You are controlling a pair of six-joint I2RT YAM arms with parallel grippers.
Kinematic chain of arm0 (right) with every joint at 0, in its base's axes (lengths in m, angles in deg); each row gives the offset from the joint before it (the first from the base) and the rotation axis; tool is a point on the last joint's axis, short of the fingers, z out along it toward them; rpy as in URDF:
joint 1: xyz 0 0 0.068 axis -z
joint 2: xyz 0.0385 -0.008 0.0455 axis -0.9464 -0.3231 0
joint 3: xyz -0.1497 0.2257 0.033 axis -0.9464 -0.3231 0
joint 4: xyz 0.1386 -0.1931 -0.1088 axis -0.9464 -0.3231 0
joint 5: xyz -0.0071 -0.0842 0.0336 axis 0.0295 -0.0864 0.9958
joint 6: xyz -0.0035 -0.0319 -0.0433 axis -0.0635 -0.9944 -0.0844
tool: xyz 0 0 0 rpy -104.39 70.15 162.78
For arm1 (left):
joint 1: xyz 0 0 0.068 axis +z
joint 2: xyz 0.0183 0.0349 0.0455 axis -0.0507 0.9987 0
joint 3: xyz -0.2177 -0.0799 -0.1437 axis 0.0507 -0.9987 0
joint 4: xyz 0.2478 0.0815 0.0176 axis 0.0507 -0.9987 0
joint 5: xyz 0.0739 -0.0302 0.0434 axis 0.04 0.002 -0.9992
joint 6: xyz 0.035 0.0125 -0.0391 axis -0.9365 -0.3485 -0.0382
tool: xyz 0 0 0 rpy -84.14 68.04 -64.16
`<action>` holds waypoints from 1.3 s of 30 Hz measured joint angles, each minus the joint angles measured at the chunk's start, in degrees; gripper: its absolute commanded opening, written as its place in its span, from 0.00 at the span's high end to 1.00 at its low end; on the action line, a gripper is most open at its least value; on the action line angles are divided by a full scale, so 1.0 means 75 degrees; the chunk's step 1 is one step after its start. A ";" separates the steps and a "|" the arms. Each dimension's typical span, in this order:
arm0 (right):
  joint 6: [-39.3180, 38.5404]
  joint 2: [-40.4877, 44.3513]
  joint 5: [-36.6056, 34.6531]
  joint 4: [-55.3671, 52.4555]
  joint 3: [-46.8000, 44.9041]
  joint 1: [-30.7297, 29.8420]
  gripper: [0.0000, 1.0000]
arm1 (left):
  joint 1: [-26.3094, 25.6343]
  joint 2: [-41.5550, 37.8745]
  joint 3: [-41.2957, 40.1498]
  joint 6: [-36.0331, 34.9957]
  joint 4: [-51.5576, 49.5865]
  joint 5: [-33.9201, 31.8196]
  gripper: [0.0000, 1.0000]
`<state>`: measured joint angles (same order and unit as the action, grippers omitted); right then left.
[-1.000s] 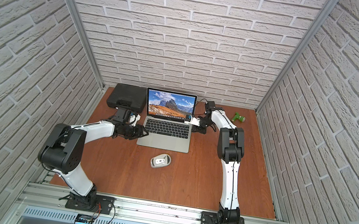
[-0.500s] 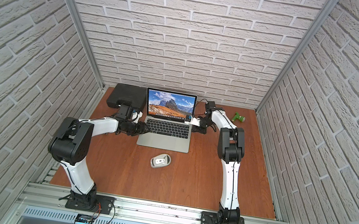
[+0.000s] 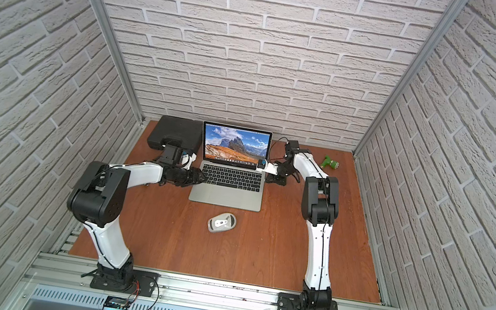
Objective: Remove the wireless mouse receiver from the laptop
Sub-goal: Take out the USB plug from the USB port.
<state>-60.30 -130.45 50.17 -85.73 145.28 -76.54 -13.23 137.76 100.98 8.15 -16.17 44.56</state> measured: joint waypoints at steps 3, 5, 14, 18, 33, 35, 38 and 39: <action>-0.0020 0.0000 0.0000 -0.0032 0.0000 0.0035 0.91 | 0.0020 0.0029 -0.0003 0.0003 0.0093 0.0041 0.40; -0.0047 0.0000 -0.0026 -0.0061 0.0000 0.0061 0.91 | 0.0023 0.0038 -0.0017 0.0003 0.0157 0.0052 0.40; -0.0096 0.0268 -0.0207 -0.0152 -0.0353 0.0315 0.91 | 0.0038 -0.0140 -0.0195 0.0149 0.0245 0.0087 0.40; -0.0055 0.0600 -0.0233 -0.0175 -0.0822 0.0326 0.93 | 0.0050 -0.0463 -0.0408 0.0361 0.0070 0.0105 0.40; 0.1212 0.4878 0.0405 0.0210 -0.3605 -0.1224 0.95 | 0.0023 -0.2678 -0.1655 0.2259 0.1766 0.1807 0.46; 0.1513 0.5307 0.0481 0.0184 -0.3832 -0.1577 0.95 | -0.0070 -0.2623 -0.1731 0.2532 0.1900 0.2209 0.46; 0.2011 0.5820 0.0513 0.0143 -0.4176 -0.2107 0.94 | -0.0391 -0.2576 -0.1728 0.2821 0.2104 0.2713 0.47; 0.2197 0.5974 0.0516 0.0146 -0.4293 -0.2250 0.94 | -0.0542 -0.2576 -0.1722 0.2932 0.2157 0.2847 0.48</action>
<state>-43.82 -85.64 54.03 -84.64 113.08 -93.41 -17.30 118.44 88.06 30.14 0.01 65.91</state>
